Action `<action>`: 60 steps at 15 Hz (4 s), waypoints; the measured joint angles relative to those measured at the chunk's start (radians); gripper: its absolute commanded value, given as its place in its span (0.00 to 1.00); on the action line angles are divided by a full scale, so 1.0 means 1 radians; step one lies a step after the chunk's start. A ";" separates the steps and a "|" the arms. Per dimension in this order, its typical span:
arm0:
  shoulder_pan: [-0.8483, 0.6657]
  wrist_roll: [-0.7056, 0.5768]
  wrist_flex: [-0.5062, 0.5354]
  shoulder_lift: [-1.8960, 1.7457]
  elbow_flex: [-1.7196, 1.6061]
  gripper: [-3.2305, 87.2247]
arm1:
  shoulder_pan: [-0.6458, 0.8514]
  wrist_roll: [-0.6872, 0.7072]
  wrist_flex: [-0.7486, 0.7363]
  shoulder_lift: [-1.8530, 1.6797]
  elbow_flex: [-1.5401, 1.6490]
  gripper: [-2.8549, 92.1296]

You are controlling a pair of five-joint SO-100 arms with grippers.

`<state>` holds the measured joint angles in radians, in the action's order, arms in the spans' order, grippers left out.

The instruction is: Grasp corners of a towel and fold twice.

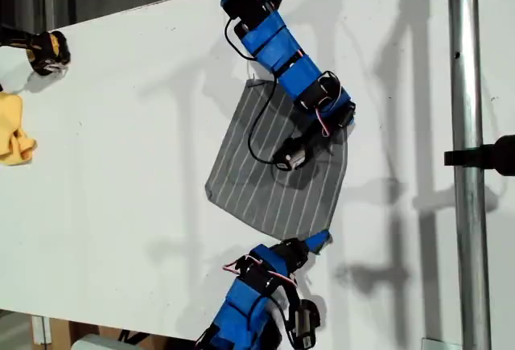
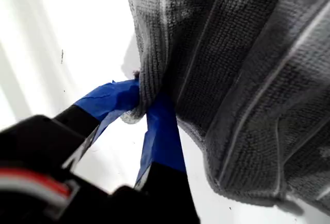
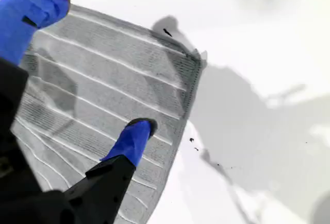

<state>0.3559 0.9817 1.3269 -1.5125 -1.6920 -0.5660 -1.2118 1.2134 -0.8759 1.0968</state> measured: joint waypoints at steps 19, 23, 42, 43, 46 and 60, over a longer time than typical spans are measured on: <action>0.006 0.092 -0.170 0.232 -0.086 0.16 | -0.002 0.000 -0.032 0.000 0.002 0.03; 0.008 0.118 -0.173 0.236 -0.083 0.02 | -0.002 0.000 -0.040 0.000 0.002 0.03; -0.153 -0.018 0.307 0.138 0.445 0.02 | 0.066 0.015 0.075 -0.402 0.086 0.03; -0.195 -0.034 0.310 0.133 0.426 0.02 | 0.092 0.005 0.098 -0.430 0.130 0.03; -0.321 -0.092 0.313 0.133 0.400 0.02 | 0.183 -0.003 0.133 -0.551 0.310 0.03; -0.736 -0.453 0.321 0.279 0.646 0.02 | 0.673 0.067 0.298 -1.006 0.707 0.03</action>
<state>-0.3804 0.5292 1.6475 -1.2333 -1.0462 0.1074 -1.1443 1.5110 -1.8822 1.8040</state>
